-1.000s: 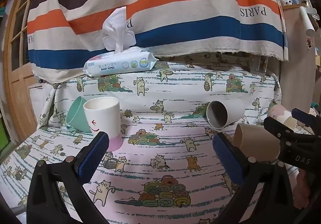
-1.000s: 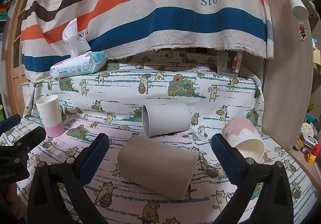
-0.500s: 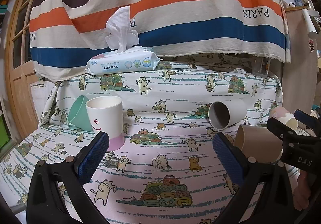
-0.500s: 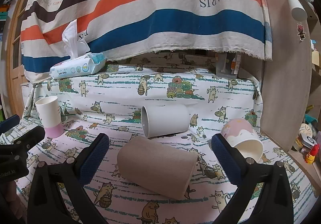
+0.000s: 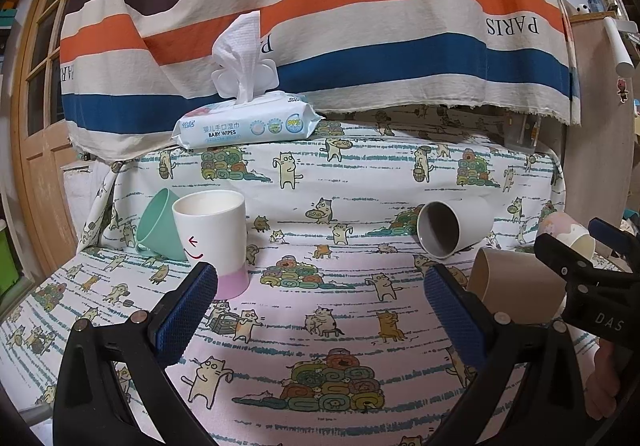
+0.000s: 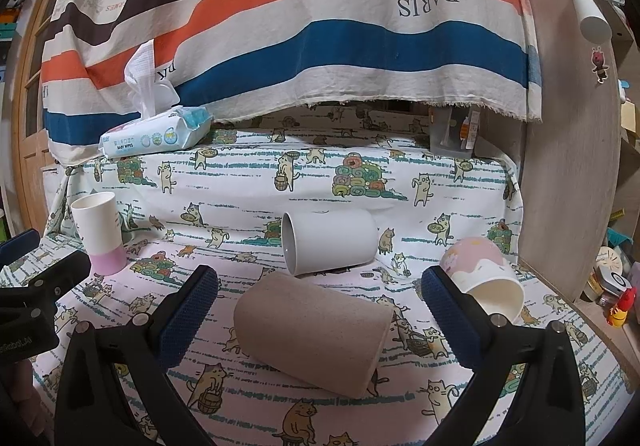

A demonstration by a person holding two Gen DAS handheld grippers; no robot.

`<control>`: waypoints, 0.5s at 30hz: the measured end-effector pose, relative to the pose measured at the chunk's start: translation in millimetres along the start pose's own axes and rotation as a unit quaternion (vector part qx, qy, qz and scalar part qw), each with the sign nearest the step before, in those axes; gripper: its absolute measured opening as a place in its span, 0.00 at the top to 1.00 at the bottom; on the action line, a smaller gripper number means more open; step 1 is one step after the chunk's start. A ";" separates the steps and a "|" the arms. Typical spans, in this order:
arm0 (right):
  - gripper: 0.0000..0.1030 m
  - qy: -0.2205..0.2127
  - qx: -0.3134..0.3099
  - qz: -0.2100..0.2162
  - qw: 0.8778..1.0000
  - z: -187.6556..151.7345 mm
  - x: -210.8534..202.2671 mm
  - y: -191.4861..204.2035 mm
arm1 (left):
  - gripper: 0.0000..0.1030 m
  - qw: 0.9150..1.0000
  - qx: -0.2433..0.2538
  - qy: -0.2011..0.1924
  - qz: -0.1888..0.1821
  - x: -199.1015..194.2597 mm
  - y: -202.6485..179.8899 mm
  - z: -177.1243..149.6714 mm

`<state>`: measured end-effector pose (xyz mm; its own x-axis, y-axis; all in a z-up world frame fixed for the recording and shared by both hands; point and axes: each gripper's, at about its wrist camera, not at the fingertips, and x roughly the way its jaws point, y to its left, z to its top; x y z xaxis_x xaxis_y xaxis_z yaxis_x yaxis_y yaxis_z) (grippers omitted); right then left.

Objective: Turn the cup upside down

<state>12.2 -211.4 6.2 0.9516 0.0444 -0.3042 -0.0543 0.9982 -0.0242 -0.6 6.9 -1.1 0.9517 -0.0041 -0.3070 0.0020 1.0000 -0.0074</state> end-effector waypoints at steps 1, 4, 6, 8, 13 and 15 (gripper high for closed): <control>0.01 0.000 0.000 0.000 1.000 0.8 -0.2 -0.2 | 0.00 1.000 0.000 0.000 0.000 -0.3 -0.8 -0.1; 0.01 -0.001 -0.001 0.001 1.000 1.2 -0.8 0.7 | 0.00 1.000 0.000 0.000 0.000 -0.2 -0.8 0.0; 0.01 -0.002 -0.001 0.001 1.000 -0.6 -0.4 -0.7 | 0.00 1.000 0.000 0.000 0.000 -0.2 -0.1 -0.1; 0.01 -0.002 -0.001 0.002 1.000 -1.6 -0.5 0.7 | 0.00 1.000 0.001 0.000 0.000 -0.2 -0.2 -0.1; 0.01 -0.002 -0.004 0.003 1.000 -1.3 -0.8 4.7 | 0.00 1.000 -0.002 0.001 0.002 1.3 2.1 -0.3; 0.01 -0.002 -0.004 0.002 1.000 -1.4 -0.9 4.6 | 0.00 1.000 -0.002 0.000 0.002 1.3 2.4 -0.4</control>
<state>10.7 -206.9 5.1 0.9527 0.0493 -0.2998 -0.0612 0.9977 -0.0305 0.6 9.3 -1.9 0.9514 0.0000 -0.3079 -0.0029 1.0000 -0.0092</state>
